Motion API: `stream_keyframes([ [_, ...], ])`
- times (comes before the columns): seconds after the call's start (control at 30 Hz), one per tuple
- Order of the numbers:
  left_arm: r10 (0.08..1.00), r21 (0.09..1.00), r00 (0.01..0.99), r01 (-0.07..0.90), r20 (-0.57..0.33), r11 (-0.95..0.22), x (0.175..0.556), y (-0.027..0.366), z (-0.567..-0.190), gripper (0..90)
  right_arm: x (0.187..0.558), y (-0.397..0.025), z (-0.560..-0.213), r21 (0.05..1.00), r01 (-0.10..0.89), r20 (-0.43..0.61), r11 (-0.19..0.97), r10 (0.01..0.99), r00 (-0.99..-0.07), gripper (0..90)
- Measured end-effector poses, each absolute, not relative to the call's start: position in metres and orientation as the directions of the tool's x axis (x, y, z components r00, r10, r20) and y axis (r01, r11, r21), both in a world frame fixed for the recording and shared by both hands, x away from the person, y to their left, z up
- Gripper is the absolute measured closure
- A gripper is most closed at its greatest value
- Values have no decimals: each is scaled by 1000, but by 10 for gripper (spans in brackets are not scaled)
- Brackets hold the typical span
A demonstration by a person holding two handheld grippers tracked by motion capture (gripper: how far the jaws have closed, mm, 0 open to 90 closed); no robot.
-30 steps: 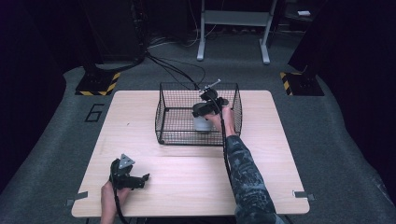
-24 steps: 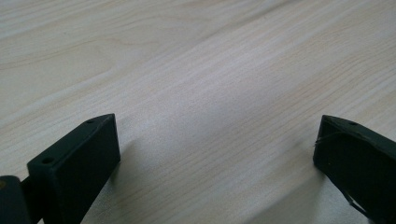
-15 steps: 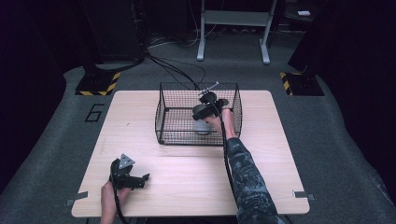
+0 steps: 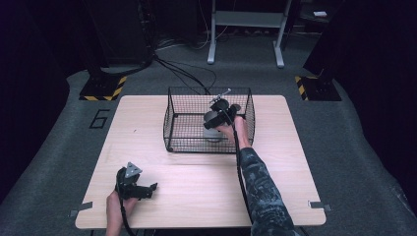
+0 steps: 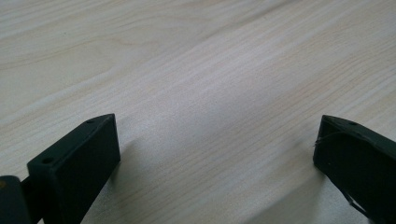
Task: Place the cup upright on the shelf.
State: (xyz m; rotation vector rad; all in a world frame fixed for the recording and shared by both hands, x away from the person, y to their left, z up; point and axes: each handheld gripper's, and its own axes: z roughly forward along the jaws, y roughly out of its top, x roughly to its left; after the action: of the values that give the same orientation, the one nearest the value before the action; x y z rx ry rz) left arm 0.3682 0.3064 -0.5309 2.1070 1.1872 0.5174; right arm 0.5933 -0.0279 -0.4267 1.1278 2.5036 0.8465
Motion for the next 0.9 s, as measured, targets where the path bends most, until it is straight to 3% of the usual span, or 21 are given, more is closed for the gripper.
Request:
stream_keyframes([
  [0.53, 863, 714, 505, 597, 20, -366, 368, 306, -531, 5, 586, -39, -408, 656, 588, 47, 474, 751, -658, 0],
  [0.9, 865, 719, 501, 596, 15, -358, 369, 306, -532, 5, 550, -50, -374, 699, 533, 25, 476, 730, -683, 0],
])
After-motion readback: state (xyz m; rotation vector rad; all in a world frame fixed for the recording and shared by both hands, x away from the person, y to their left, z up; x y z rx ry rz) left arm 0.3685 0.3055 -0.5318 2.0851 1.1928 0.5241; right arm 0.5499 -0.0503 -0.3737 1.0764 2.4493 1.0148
